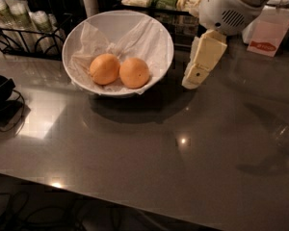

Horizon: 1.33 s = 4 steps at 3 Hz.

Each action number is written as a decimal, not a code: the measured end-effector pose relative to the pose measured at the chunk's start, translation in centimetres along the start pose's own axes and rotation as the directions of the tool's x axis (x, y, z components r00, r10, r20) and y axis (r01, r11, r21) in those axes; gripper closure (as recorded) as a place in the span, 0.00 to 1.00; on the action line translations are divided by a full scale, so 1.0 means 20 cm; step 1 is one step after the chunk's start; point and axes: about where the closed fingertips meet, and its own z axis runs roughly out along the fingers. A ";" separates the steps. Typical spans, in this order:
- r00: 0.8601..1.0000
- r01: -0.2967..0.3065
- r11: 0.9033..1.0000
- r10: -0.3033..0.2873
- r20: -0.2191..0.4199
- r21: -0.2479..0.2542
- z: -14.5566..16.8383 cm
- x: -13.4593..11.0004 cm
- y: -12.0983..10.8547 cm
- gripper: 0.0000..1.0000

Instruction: Pick orange from white bowl

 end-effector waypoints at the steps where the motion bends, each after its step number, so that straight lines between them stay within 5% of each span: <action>1: 1.000 0.000 1.000 0.000 0.000 0.000 0.00 0.00 0.00 0.00; 2: 0.999 -0.007 1.000 0.006 0.042 0.016 0.05 -0.04 -0.02 0.00; 3: 0.985 -0.061 0.997 0.052 0.162 0.053 0.17 -0.18 -0.15 0.00; 4: 0.986 -0.061 0.997 0.052 0.161 0.052 0.17 -0.18 -0.15 0.00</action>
Offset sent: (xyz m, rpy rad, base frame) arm 0.0240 0.0261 -0.0123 0.1094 -0.0465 -0.0015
